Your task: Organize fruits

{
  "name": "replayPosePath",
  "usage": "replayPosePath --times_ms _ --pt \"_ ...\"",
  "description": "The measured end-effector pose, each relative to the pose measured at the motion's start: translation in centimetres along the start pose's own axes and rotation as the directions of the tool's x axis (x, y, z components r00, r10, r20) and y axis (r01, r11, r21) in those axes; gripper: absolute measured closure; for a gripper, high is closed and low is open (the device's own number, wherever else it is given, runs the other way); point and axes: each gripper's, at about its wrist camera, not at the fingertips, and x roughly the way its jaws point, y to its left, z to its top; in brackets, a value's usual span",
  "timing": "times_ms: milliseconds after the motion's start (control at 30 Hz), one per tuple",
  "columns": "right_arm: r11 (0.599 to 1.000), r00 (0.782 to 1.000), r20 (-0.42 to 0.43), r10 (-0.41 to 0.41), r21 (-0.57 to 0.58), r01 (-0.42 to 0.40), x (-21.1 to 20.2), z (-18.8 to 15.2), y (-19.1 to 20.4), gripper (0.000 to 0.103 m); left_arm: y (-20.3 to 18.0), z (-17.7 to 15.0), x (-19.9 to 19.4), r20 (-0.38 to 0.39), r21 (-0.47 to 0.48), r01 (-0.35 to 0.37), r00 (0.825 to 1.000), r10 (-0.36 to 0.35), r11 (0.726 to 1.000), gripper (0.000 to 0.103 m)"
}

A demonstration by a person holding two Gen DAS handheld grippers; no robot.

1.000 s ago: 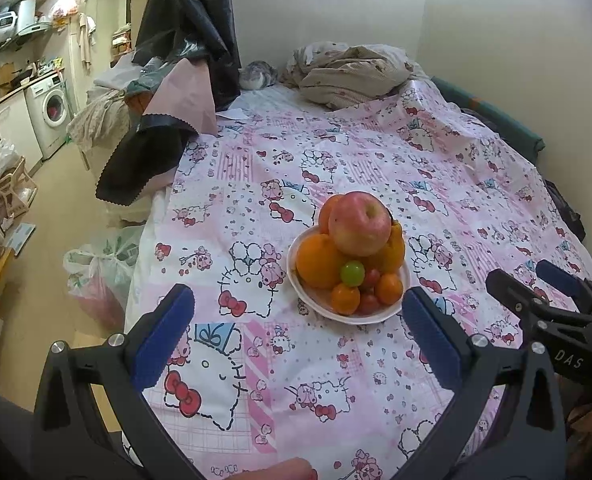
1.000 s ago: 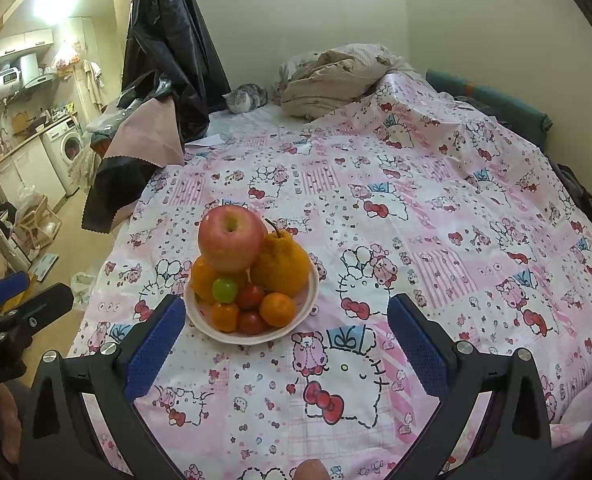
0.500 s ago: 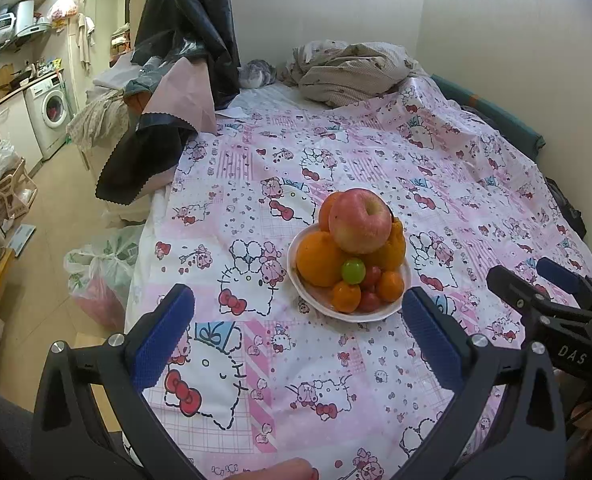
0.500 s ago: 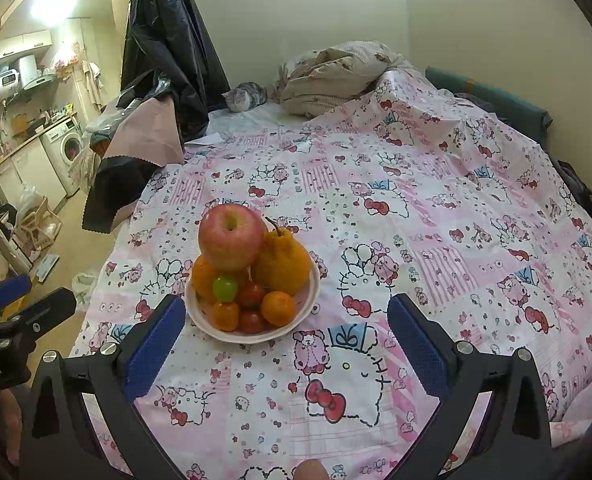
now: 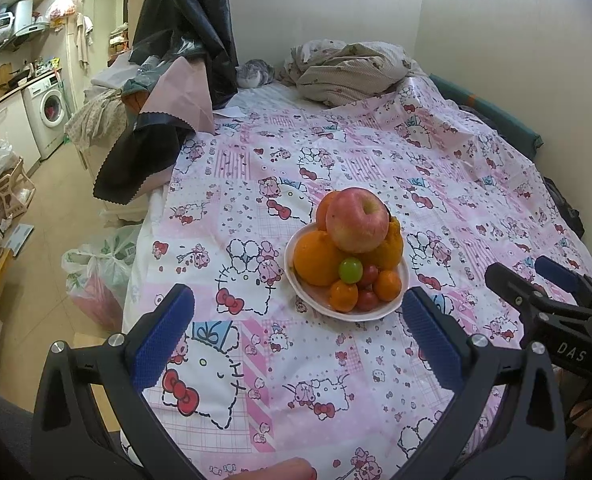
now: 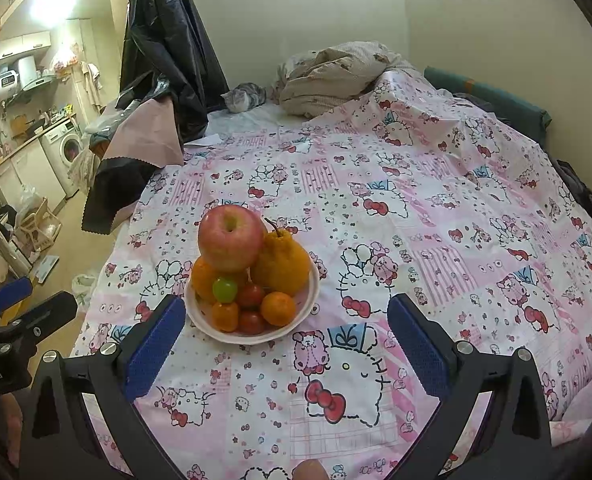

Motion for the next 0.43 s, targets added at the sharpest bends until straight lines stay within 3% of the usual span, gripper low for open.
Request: replayPosePath --times_ms 433 --pt "1.0 1.0 -0.003 0.002 0.007 -0.002 0.0 -0.05 -0.02 0.0 -0.14 -0.18 0.23 -0.008 -0.003 0.014 1.0 -0.014 1.0 0.0"
